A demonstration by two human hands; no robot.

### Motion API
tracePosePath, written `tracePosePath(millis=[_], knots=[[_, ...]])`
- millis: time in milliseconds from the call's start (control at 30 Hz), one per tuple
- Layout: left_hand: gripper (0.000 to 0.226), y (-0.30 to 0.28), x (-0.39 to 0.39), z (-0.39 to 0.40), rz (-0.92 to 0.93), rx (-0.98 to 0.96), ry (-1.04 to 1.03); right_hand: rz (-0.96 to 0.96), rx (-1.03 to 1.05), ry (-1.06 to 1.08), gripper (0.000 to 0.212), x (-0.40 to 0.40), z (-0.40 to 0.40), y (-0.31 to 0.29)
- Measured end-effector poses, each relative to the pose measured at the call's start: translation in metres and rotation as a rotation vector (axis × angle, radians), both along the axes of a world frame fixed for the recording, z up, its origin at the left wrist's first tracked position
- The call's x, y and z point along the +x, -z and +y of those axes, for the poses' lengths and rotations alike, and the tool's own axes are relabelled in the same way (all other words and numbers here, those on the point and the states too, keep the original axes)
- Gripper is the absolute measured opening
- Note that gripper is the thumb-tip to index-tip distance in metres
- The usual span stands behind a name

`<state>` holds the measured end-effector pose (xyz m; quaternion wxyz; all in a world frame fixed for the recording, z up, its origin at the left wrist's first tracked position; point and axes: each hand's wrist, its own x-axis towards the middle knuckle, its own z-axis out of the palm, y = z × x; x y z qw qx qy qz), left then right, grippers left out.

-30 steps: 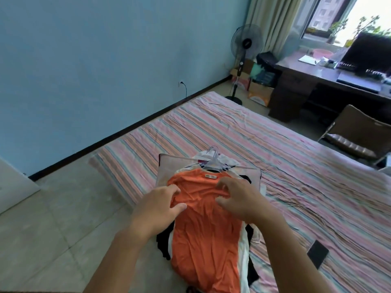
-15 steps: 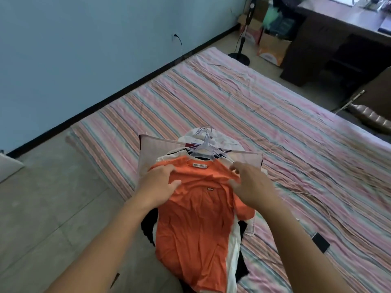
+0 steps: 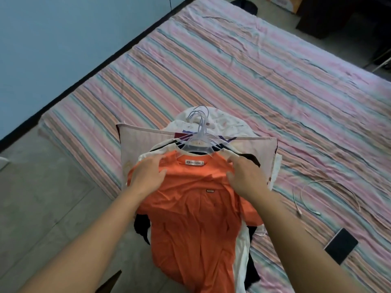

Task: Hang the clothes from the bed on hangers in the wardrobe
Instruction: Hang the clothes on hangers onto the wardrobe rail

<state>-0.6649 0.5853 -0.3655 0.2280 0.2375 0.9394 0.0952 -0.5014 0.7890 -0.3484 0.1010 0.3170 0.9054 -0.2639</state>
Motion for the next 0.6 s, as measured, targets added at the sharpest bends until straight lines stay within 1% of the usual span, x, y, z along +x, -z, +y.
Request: tracePosePath(millis=[167, 233, 367, 433, 500, 600], knots=[[0.042, 0.048, -0.022, 0.007, 0.026, -0.019, -0.002, -0.090, 0.015, -0.017, 0.053, -0.020, 0.009, 0.054], [0.041, 0.060, -0.025, 0.012, 0.037, -0.040, -0.011, -0.094, 0.019, -0.014, 0.056, -0.025, 0.010, 0.070], [0.039, 0.075, -0.028, 0.022, 0.072, -0.077, -0.032, -0.040, -0.114, 0.058, 0.055, -0.027, 0.010, 0.095], [0.035, 0.079, -0.027, 0.022, 0.076, -0.072, -0.051, -0.019, -0.137, 0.061, 0.051, -0.025, 0.013, 0.097], [0.033, 0.076, -0.028, 0.021, 0.040, -0.040, -0.080, 0.007, -0.134, 0.034, 0.048, -0.022, 0.018, 0.095], [0.033, 0.058, -0.028, 0.017, -0.019, 0.010, -0.124, -0.005, -0.091, -0.040, 0.044, -0.021, 0.018, 0.077]])
